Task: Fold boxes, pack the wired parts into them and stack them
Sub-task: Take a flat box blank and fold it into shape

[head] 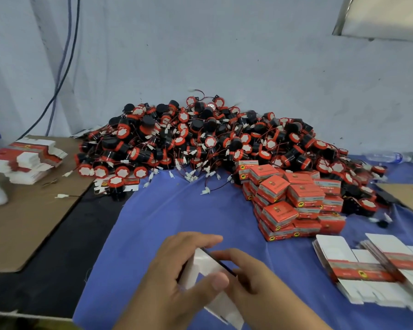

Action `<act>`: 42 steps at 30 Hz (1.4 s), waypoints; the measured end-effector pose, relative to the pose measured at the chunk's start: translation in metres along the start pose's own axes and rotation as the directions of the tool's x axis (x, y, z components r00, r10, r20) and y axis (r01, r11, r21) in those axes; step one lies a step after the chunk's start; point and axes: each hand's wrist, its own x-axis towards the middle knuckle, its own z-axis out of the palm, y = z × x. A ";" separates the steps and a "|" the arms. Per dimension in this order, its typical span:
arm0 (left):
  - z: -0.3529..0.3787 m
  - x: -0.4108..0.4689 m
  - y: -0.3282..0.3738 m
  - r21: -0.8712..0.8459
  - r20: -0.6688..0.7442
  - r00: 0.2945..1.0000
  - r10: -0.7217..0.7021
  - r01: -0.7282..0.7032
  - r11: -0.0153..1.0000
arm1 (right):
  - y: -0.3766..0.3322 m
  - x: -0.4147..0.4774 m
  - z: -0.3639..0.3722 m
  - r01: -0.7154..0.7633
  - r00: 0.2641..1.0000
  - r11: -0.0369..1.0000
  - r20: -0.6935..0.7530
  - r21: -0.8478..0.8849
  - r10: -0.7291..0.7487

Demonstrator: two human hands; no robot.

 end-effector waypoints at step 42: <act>-0.014 -0.013 -0.004 -0.061 -0.057 0.997 0.058 -0.061 0.996 | 0.017 -0.005 0.021 0.276 0.958 0.898 -0.174 0.344 -0.228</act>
